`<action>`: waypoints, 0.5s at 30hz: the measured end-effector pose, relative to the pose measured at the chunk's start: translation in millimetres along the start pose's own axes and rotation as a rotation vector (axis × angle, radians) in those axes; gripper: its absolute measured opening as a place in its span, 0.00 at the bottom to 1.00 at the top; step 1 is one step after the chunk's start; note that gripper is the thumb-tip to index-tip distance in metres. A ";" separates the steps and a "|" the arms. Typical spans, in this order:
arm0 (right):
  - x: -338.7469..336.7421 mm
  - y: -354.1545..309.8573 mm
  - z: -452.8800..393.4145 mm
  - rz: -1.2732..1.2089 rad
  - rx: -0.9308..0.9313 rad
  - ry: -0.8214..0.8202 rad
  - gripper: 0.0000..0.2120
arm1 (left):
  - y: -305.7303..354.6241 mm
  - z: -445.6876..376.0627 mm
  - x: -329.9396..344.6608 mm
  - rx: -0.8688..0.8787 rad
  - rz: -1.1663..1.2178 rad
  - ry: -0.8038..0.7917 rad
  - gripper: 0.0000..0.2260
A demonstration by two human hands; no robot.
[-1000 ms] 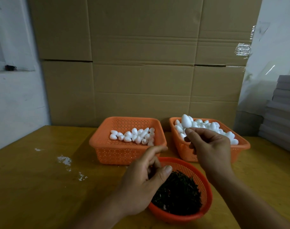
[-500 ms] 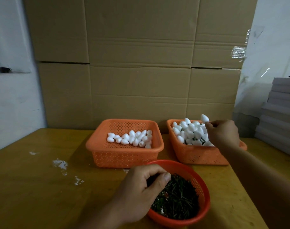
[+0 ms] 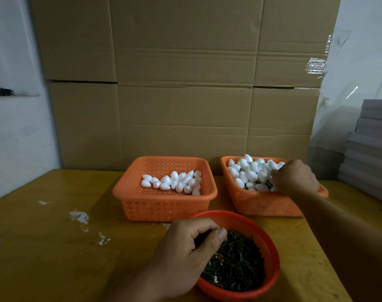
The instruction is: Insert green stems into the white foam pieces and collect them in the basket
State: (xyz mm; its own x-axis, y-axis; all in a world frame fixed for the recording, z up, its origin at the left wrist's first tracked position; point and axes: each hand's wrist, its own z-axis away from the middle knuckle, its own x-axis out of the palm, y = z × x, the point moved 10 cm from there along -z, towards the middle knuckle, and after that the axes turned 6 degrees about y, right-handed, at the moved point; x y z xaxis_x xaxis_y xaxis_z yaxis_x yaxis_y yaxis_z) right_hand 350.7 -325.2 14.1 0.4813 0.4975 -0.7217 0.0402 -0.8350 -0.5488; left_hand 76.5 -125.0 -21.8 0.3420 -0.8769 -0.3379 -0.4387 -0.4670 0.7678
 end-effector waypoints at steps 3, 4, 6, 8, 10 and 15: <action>0.3 1.3 0.8 -0.022 -0.006 -0.024 0.13 | -1.1 0.0 0.4 0.000 0.002 -0.001 0.21; -1.0 1.4 1.0 -0.034 -0.006 -0.027 0.12 | -1.1 0.0 0.0 0.001 0.004 0.002 0.21; -7.5 0.2 2.6 -0.069 -0.012 -0.009 0.11 | -1.4 -0.5 -0.5 0.003 0.004 0.005 0.21; -16.4 -4.9 7.6 -0.122 -0.052 0.022 0.09 | -1.2 -0.8 -0.6 0.006 0.004 0.004 0.19; -24.5 -11.3 18.5 -0.220 -0.098 0.038 0.09 | -0.2 -0.7 -0.6 0.007 0.011 0.003 0.17; -42.0 -20.9 53.2 -0.518 -0.131 0.035 0.10 | -0.5 -0.7 -3.2 0.003 0.009 0.020 0.12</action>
State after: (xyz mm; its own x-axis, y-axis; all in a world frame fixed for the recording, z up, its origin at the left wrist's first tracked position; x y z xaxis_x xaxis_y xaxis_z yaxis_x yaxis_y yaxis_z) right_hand 283.1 -316.2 33.5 0.3982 0.8459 -0.3549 0.3883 -0.5059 -0.7703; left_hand 76.2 -122.0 -20.7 0.3545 -0.8787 -0.3196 -0.4442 -0.4590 0.7694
